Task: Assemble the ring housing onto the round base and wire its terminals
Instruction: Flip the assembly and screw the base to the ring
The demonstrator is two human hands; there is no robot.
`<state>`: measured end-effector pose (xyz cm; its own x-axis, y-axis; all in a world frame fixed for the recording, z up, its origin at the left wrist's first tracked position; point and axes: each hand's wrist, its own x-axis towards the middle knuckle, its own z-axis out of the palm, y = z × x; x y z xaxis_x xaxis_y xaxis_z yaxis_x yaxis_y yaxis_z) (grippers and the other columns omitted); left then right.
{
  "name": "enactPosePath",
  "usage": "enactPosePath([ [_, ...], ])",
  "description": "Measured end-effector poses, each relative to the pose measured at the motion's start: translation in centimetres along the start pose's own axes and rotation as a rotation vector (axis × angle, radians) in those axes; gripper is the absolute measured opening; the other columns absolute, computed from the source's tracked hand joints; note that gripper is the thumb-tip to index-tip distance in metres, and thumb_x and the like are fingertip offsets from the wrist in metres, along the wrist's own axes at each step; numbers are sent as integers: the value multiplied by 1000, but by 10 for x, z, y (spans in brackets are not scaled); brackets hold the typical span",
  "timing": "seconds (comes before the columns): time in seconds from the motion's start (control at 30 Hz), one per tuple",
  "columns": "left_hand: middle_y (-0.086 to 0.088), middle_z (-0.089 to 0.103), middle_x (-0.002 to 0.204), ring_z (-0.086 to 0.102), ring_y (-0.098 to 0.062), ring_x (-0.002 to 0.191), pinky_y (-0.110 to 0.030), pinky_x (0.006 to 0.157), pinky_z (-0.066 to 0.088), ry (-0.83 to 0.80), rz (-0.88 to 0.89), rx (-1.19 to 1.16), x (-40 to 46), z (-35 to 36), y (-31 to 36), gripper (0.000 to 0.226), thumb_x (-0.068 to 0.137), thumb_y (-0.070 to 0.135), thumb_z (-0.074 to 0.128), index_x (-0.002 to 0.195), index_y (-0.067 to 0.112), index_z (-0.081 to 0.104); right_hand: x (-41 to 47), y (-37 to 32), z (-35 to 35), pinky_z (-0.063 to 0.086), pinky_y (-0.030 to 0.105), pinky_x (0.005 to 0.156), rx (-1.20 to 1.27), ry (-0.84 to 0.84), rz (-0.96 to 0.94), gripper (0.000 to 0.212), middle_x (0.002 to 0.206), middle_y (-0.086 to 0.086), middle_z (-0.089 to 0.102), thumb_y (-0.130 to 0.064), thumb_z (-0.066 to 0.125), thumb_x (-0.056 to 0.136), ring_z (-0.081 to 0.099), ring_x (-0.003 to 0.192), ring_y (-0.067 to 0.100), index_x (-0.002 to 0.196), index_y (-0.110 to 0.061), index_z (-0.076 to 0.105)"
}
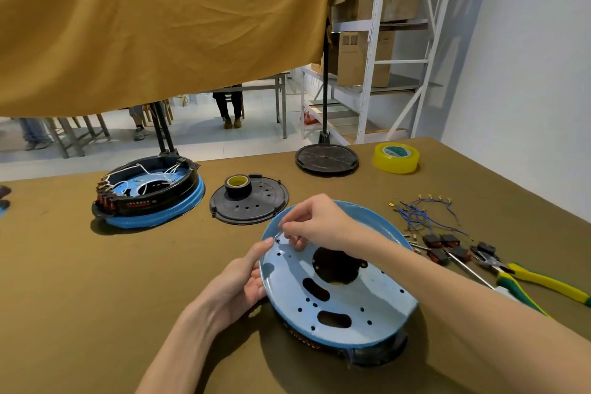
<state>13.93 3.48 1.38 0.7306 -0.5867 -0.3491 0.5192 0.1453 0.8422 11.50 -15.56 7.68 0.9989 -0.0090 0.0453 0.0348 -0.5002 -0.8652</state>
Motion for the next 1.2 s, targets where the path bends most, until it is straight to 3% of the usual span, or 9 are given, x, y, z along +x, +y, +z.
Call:
enactPosePath([
  [0.5,-14,75,122,72,-27,114,-44,108,50,-11,9,17,1,2,-1,59,81,42,76,130,11,63,13,1,-4,60,25,62,-143,-13,-26,13,78,12,77,-14,72,94,70,63,12,97,-5,81],
  [0.7,-16,73,125,70,-29,119,-49,115,44,-29,5,-2,1,2,-1,60,82,43,74,131,10,63,16,-2,1,63,27,66,-215,-85,-18,14,81,12,77,-14,71,95,74,70,18,99,-5,80],
  [1.03,-18,72,125,69,-31,119,-50,115,45,-29,1,-34,2,3,0,71,74,45,80,133,10,61,22,-4,5,57,21,56,-220,-109,51,5,72,10,77,-11,74,91,74,61,15,88,-7,75],
  [1.2,-15,74,123,71,-28,117,-45,107,50,-39,8,-15,0,0,-3,66,76,49,78,128,11,64,25,-1,3,55,21,55,-199,-128,96,9,72,11,76,-16,76,90,68,57,11,84,-11,79],
])
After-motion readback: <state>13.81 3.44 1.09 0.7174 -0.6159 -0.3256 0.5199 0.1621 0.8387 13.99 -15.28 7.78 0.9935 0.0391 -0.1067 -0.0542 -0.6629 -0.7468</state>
